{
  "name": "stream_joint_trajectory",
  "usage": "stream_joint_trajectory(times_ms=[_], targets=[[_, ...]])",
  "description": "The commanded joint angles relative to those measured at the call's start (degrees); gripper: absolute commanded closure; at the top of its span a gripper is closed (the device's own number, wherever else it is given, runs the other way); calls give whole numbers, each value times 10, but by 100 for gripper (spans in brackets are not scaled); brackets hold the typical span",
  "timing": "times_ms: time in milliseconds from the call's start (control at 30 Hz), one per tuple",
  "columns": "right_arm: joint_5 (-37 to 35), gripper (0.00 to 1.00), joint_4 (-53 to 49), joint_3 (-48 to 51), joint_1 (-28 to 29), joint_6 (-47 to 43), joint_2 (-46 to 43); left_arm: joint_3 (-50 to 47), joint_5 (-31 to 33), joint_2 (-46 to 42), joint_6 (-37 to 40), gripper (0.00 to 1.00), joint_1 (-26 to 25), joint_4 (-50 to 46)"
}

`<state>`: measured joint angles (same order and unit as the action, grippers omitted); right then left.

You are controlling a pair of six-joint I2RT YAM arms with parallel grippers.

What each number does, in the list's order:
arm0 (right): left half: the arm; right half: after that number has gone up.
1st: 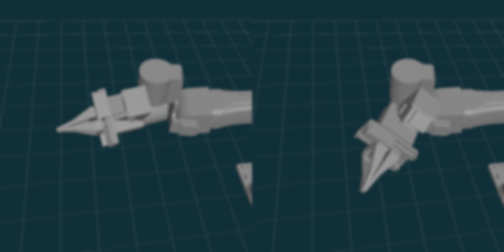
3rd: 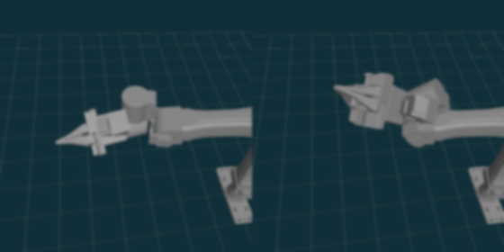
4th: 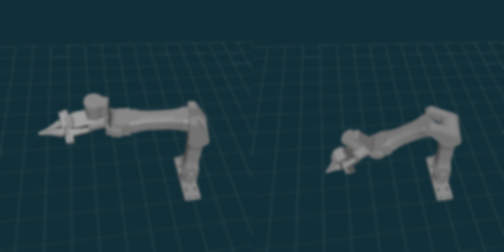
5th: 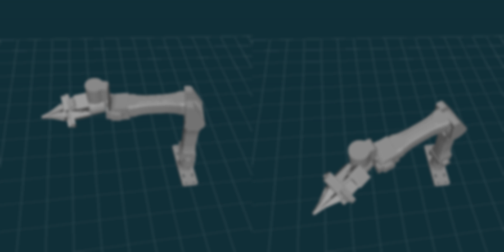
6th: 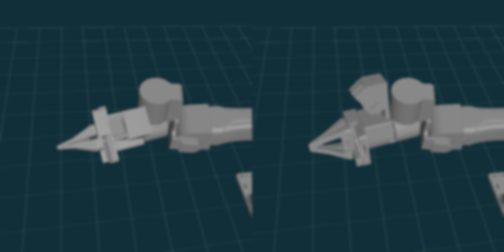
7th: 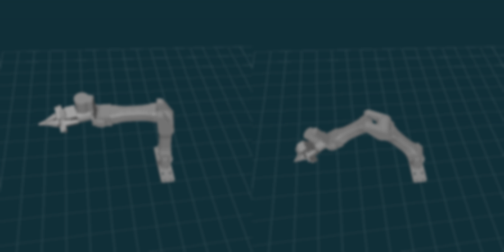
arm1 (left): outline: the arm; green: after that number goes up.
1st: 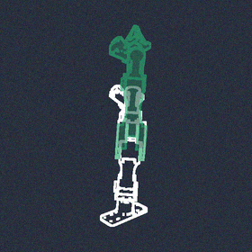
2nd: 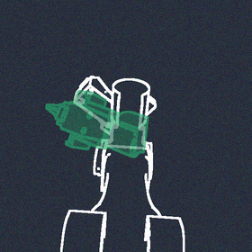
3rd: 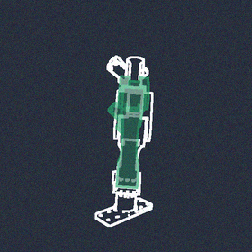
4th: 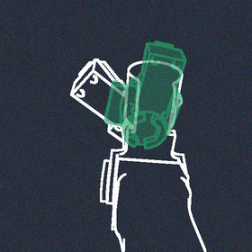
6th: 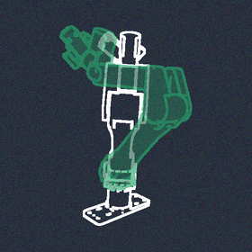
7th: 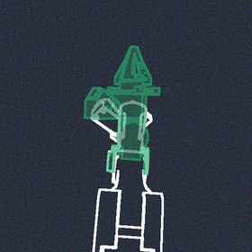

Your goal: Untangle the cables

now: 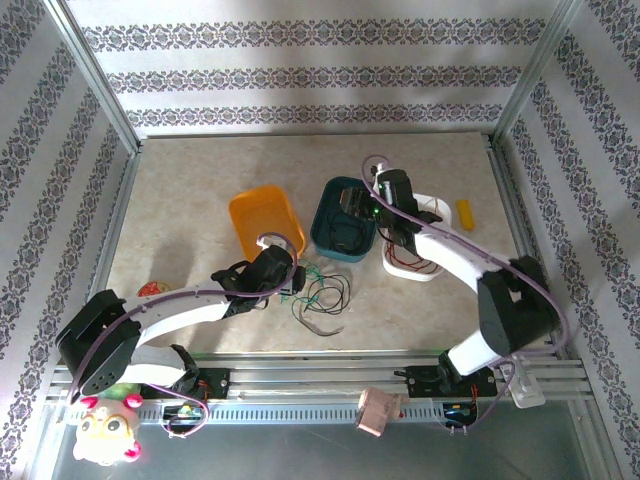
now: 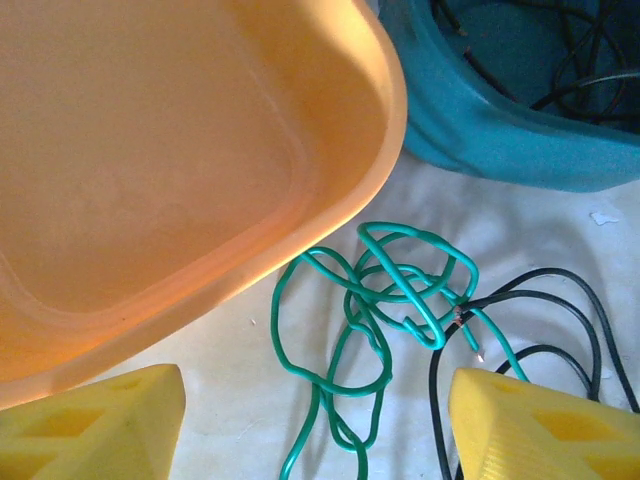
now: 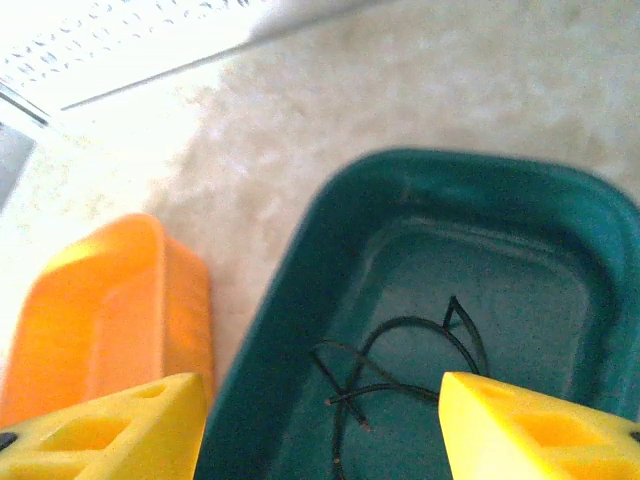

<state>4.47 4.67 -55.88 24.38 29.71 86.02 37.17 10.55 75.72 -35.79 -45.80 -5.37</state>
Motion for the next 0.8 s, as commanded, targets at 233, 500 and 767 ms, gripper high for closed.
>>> stream_joint_trajectory(times_ms=[233,500,767], targets=[[105,39,-124,117,125,-80,-178,7,12,-13,18,29,-8,-10],[217,41,-97,233,219,-34,-190,14,22,6,5,29,-8,-31],[205,48,-53,196,240,-57,-61,30,13,28,13,29,-8,-36]])
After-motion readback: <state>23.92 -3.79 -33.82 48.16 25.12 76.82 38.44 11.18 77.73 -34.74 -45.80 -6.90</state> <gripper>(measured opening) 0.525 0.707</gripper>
